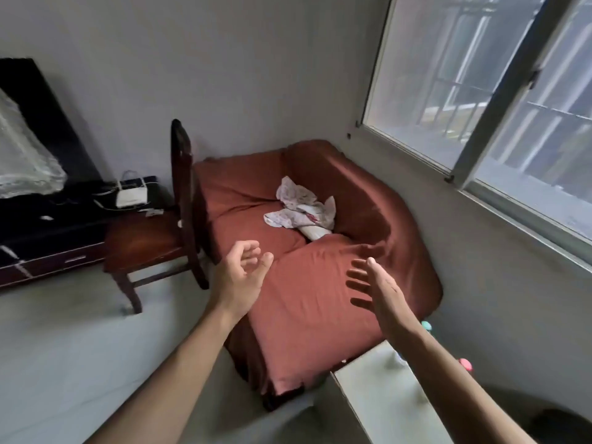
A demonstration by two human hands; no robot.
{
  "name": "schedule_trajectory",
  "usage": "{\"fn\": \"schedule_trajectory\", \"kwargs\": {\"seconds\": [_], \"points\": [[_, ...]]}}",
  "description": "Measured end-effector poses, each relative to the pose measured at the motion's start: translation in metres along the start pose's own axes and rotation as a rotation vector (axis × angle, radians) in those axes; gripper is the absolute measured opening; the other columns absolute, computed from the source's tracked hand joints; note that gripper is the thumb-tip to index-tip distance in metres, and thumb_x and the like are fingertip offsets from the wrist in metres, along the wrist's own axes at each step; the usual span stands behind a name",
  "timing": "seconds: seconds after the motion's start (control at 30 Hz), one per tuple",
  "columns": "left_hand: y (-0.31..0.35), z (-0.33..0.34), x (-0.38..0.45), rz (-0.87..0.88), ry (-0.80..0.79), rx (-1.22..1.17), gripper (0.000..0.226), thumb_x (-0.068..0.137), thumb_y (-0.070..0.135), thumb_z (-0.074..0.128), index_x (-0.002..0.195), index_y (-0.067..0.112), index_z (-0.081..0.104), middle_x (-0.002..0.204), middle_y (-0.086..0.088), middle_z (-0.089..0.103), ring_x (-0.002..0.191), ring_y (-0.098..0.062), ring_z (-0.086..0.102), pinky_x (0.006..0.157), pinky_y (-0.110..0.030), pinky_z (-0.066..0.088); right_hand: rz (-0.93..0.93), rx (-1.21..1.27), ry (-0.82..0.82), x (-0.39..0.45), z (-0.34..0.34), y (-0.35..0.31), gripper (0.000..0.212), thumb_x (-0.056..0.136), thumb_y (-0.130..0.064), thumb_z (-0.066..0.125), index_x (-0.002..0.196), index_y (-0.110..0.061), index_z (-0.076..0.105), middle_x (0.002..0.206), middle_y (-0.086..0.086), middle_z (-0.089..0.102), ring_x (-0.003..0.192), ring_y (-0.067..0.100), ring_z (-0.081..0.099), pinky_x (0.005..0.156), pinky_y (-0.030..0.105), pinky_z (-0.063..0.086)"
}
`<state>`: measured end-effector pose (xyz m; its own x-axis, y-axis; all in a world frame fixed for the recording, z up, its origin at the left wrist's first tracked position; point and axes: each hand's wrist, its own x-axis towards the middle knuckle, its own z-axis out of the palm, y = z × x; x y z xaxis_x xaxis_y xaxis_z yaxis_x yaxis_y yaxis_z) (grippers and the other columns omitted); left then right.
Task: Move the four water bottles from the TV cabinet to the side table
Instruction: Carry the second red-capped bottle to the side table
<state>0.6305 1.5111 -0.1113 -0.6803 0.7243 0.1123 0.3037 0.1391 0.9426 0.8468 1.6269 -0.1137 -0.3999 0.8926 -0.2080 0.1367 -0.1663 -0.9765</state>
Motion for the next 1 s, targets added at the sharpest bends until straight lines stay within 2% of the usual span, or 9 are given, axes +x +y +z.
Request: {"fn": "schedule_trajectory", "kwargs": {"seconds": [0.13, 0.27, 0.37, 0.53, 0.67, 0.9, 1.0], "points": [[-0.031, -0.101, -0.013, -0.068, 0.182, 0.005, 0.036, 0.087, 0.030, 0.071, 0.119, 0.014, 0.062, 0.115, -0.002, 0.068, 0.103, -0.013, 0.066, 0.092, -0.027, 0.052, -0.042, -0.060, -0.187, 0.000, 0.099, -0.013, 0.037, 0.104, -0.044, 0.035, 0.113, -0.024, 0.064, 0.120, 0.008, 0.068, 0.110, 0.022, 0.065, 0.091, 0.044, 0.051], [-0.066, -0.213, -0.030, -0.121, 0.315, 0.050, 0.033, 0.090, 0.032, 0.067, 0.119, 0.018, 0.061, 0.115, 0.003, 0.067, 0.102, -0.011, 0.065, 0.080, -0.012, 0.046, -0.077, -0.103, -0.350, -0.018, 0.215, -0.024, 0.040, 0.104, -0.045, 0.034, 0.118, -0.022, 0.064, 0.120, 0.006, 0.068, 0.111, 0.021, 0.065, 0.098, 0.048, 0.049], [-0.089, -0.301, -0.044, -0.144, 0.385, 0.070, 0.035, 0.090, 0.035, 0.066, 0.121, 0.018, 0.060, 0.115, 0.005, 0.066, 0.100, -0.007, 0.061, 0.076, -0.008, 0.041, -0.103, -0.120, -0.444, -0.040, 0.307, -0.026, 0.044, 0.104, -0.044, 0.033, 0.123, -0.017, 0.062, 0.122, 0.008, 0.067, 0.112, 0.022, 0.065, 0.098, 0.047, 0.049], [-0.125, -0.443, -0.071, -0.163, 0.512, 0.094, 0.036, 0.091, 0.038, 0.064, 0.122, 0.019, 0.060, 0.117, 0.007, 0.064, 0.103, -0.006, 0.060, 0.075, -0.005, 0.039, -0.121, -0.148, -0.584, -0.077, 0.459, -0.025, 0.037, 0.103, -0.047, 0.034, 0.114, -0.028, 0.064, 0.122, 0.004, 0.067, 0.113, 0.019, 0.064, 0.102, 0.049, 0.049], [-0.150, -0.541, -0.092, -0.202, 0.625, 0.097, 0.035, 0.091, 0.038, 0.063, 0.122, 0.022, 0.059, 0.119, 0.009, 0.065, 0.103, 0.000, 0.058, 0.077, -0.007, 0.039, -0.151, -0.195, -0.728, -0.109, 0.565, -0.026, 0.043, 0.102, -0.050, 0.033, 0.121, -0.024, 0.062, 0.124, 0.003, 0.067, 0.113, 0.017, 0.064, 0.088, 0.037, 0.053], [-0.187, -0.653, -0.078, -0.240, 0.776, 0.092, 0.031, 0.091, 0.039, 0.063, 0.118, 0.025, 0.059, 0.116, 0.012, 0.064, 0.103, 0.002, 0.058, 0.076, -0.011, 0.041, -0.185, -0.265, -0.909, -0.115, 0.712, -0.037, 0.052, 0.103, -0.049, 0.029, 0.134, -0.015, 0.054, 0.128, 0.004, 0.062, 0.115, 0.016, 0.061, 0.088, 0.033, 0.053], [-0.210, -0.691, -0.052, -0.274, 0.787, 0.113, 0.031, 0.091, 0.041, 0.063, 0.118, 0.026, 0.059, 0.115, 0.013, 0.064, 0.105, 0.001, 0.059, 0.077, -0.012, 0.041, -0.185, -0.248, -0.956, -0.094, 0.778, -0.037, 0.050, 0.102, -0.052, 0.030, 0.131, -0.022, 0.057, 0.128, 0.002, 0.063, 0.116, 0.014, 0.062, 0.090, 0.033, 0.053]]}}
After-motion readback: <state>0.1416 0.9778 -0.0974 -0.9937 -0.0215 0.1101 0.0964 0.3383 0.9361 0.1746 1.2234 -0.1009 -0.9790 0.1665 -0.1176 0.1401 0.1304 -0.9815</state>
